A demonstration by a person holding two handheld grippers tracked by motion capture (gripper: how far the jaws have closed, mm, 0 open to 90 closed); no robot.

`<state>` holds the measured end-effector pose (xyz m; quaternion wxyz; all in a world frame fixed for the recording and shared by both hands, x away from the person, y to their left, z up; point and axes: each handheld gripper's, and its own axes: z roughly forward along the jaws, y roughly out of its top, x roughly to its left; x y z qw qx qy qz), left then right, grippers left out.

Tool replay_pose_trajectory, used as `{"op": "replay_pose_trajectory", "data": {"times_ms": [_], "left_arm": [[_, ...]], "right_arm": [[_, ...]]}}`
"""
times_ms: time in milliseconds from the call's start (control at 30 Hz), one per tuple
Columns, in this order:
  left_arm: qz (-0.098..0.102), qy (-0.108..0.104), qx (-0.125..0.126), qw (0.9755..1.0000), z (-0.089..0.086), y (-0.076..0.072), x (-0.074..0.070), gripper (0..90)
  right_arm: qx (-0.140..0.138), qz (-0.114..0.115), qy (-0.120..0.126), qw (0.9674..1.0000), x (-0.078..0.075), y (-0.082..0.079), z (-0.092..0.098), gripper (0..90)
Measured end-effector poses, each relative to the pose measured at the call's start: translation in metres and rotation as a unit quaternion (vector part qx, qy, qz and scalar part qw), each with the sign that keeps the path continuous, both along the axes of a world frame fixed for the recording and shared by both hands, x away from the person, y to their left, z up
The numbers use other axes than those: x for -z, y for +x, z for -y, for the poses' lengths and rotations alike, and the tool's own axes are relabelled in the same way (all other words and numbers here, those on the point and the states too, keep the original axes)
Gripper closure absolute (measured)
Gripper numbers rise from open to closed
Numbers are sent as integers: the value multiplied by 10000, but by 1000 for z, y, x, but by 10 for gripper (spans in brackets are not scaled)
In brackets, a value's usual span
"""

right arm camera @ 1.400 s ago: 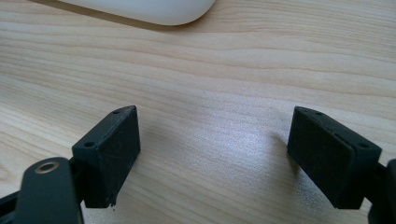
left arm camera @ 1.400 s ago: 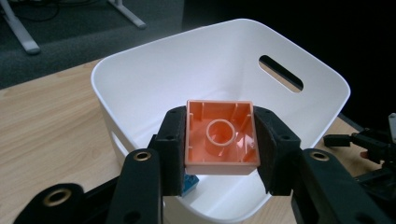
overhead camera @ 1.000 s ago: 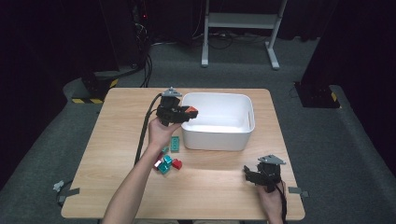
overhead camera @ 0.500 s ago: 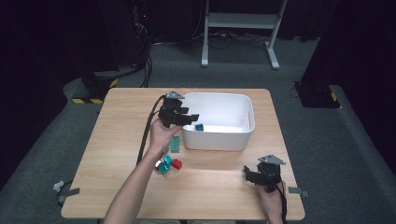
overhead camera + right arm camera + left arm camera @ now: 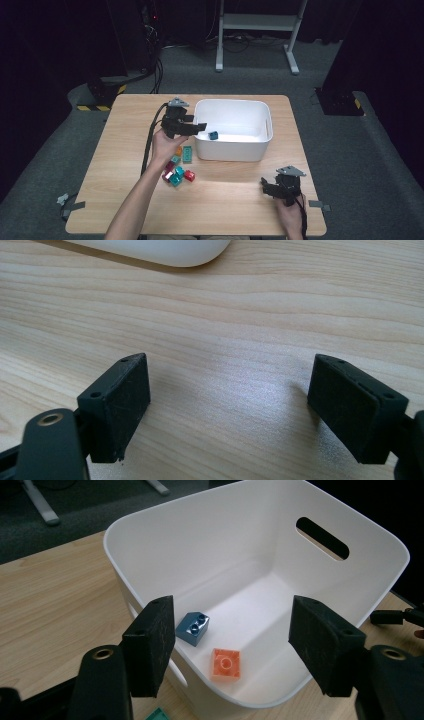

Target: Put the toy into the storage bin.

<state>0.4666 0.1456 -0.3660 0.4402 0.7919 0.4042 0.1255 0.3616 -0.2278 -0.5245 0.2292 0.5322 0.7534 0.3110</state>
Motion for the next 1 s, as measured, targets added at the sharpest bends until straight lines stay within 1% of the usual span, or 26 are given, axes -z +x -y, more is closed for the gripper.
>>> {"op": "replay_pose_trajectory", "data": {"times_ms": [33, 100, 200, 267, 367, 533, 567, 733, 867, 900, 1000], "left_arm": [[17, -47, 23, 10000, -2, -1, 0, 345], [37, -71, 7, 10000, -5, -2, 0, 335], [-30, -110, -9, 9999, -11, -4, 1, 321], [23, -103, -50, 9999, -16, -7, 0, 314], [58, -200, -101, 9997, -23, -12, 0, 326], [112, -78, -172, 9998, -33, -19, 2, 335], [94, -92, -186, 9997, -35, -21, 3, 340], [142, -56, -232, 9996, -48, -32, 6, 348], [170, -133, -310, 9993, -60, -42, 9, 348], [141, -149, -348, 9992, -65, -46, 11, 348], [145, -107, -405, 9990, -72, -52, 15, 349]], "right_arm": [[0, -1, 0, 10000, 0, 0, 0, 171], [0, 0, 0, 10000, 0, 0, 0, 171], [0, 0, 0, 10000, 0, 0, 0, 171], [0, 0, 0, 10000, 0, 0, 0, 171], [0, -1, 1, 10000, 0, 0, 0, 171], [1, 0, 0, 10000, 0, 0, 0, 171], [1, 0, 1, 10000, 0, 0, 0, 171], [0, 1, -1, 10000, 0, 0, 0, 171], [0, 0, 0, 10000, 0, 0, 0, 171], [0, 0, -1, 10000, 0, 0, 0, 171], [0, 0, 0, 10000, 0, 0, 0, 171]]}}
